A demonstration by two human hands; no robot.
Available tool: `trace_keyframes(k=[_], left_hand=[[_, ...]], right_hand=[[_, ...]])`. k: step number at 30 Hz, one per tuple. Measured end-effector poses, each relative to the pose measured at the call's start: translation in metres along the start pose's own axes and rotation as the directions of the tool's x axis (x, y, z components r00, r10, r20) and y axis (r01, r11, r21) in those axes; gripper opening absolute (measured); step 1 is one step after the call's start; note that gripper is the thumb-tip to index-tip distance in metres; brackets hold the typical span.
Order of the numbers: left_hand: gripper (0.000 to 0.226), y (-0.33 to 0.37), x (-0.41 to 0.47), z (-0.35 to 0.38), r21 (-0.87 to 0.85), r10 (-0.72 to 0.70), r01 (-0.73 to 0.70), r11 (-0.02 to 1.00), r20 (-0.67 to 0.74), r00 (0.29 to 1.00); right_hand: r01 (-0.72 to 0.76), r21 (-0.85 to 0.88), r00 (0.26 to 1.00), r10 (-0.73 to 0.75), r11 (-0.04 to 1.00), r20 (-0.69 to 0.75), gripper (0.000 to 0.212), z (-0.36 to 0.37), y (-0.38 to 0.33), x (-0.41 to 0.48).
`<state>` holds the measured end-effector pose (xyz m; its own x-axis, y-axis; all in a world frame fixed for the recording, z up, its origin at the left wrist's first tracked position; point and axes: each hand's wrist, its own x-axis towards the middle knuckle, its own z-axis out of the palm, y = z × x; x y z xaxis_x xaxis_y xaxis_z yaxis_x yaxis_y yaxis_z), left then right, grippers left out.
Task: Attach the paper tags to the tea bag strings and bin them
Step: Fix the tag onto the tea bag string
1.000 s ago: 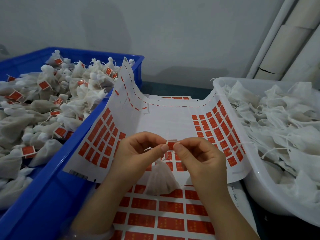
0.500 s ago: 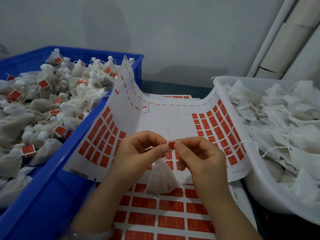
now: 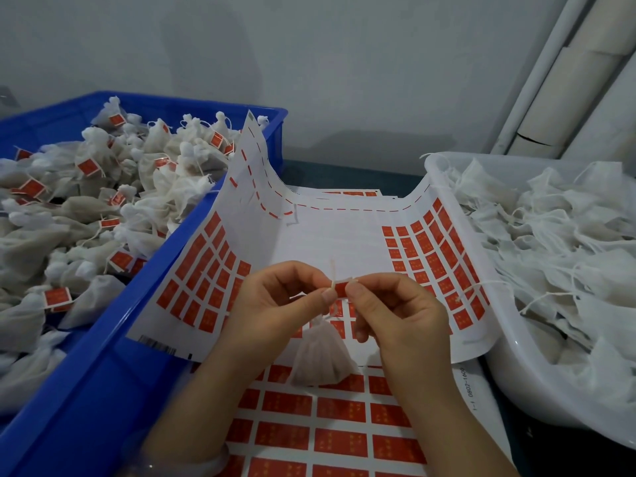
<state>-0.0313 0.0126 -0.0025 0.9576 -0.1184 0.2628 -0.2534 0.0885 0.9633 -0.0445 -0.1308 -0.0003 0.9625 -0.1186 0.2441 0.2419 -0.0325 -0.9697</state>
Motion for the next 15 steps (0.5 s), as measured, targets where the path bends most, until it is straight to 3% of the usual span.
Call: trace_keyframes(k=[5,11,15], left_hand=[[0.006,-0.0015,0.0002,0.0008,0.028,-0.015,0.016,0.999,-0.014,1.0],[0.007,-0.0026,0.0012,-0.001,0.074,-0.032,0.029,0.997,0.034,0.999],[0.003,-0.0024,0.0003,0.0006,0.12,-0.019,0.012,0.993,0.054,0.998]], right_hand=[[-0.036,0.043,0.999,0.037,0.998,-0.02,0.036,0.0002,0.002,0.0003],[-0.01,-0.075,0.994,0.018,0.997,0.109,0.021,0.0006,0.0025,0.0006],[0.017,-0.127,0.996,-0.005,0.992,0.094,0.015,0.0011,0.0053,0.002]])
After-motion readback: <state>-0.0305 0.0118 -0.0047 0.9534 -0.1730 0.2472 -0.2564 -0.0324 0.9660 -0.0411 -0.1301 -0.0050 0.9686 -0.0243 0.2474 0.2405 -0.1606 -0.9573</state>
